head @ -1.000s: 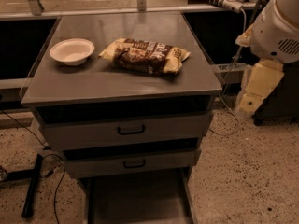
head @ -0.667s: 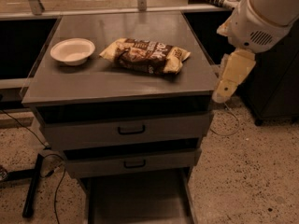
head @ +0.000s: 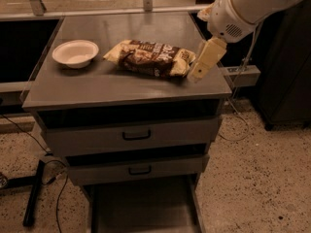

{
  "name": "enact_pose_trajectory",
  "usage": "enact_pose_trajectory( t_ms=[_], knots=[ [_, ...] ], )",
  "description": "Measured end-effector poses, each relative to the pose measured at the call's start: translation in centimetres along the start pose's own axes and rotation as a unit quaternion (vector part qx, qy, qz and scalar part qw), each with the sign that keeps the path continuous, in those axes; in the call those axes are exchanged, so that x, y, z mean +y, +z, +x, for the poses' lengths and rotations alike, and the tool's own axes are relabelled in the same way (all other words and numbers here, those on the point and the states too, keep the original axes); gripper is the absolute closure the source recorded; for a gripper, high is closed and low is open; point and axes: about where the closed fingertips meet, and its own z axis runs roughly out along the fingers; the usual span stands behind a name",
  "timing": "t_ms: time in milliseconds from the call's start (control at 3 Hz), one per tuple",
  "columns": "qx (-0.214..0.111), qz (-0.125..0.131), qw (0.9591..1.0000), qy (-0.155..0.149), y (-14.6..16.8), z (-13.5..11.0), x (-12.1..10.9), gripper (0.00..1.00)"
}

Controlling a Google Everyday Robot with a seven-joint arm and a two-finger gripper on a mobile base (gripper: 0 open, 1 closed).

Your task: Place brown chip bag into bottom drawer

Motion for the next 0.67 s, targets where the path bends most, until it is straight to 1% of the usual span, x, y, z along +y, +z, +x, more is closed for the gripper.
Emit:
enact_pose_trajectory(
  t_ms=[333, 667],
  knots=[
    [0.000, 0.000, 1.0000, 0.000, 0.0, 0.0, 0.0, 0.00],
    [-0.011, 0.001, 0.9999, 0.000, 1.8, -0.2, -0.5, 0.00]
  ],
)
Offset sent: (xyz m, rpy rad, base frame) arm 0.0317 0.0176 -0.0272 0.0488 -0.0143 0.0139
